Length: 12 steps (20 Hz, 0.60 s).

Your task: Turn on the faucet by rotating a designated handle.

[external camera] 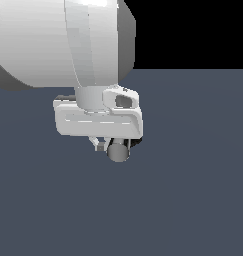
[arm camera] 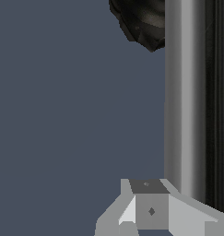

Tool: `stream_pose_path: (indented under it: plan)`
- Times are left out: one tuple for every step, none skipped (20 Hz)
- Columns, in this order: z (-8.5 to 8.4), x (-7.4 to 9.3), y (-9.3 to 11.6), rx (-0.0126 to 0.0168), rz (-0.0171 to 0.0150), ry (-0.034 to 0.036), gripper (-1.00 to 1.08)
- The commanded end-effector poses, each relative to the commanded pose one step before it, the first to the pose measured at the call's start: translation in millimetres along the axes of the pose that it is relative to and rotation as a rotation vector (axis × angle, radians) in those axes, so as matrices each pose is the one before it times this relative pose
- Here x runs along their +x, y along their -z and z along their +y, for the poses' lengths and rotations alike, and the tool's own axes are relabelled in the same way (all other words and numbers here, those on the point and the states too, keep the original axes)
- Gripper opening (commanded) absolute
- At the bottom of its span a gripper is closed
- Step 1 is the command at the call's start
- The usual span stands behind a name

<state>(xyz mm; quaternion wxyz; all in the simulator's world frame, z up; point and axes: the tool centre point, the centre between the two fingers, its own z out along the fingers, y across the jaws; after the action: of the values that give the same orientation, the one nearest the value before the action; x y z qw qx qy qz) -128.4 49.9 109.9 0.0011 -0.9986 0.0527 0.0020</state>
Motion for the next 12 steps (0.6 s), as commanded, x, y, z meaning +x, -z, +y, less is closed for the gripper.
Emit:
stream_pose_path:
  plan:
    - [28.49, 5.96, 0.13, -0.00144, 0.00382, -0.03552, -1.0]
    - [4.95, 0.34, 0.01, 0.0, 0.0, 0.0, -1.0]
    - [4.96, 0.34, 0.01, 0.0, 0.0, 0.0, -1.0]
    - [4.97, 0.34, 0.01, 0.0, 0.0, 0.0, -1.0]
    - [4.98, 0.35, 0.01, 0.0, 0.0, 0.0, -1.0]
    - [4.99, 0.35, 0.01, 0.0, 0.0, 0.0, -1.0]
    - [5.0, 0.35, 0.01, 0.0, 0.0, 0.0, -1.0]
    - [5.01, 0.35, 0.01, 0.0, 0.0, 0.0, -1.0]
    - [5.02, 0.36, 0.01, 0.0, 0.0, 0.0, -1.0]
    - [5.02, 0.36, 0.01, 0.0, 0.0, 0.0, -1.0]
    - [5.03, 0.36, 0.01, 0.0, 0.0, 0.0, -1.0]
    - [5.03, 0.36, 0.01, 0.0, 0.0, 0.0, -1.0]
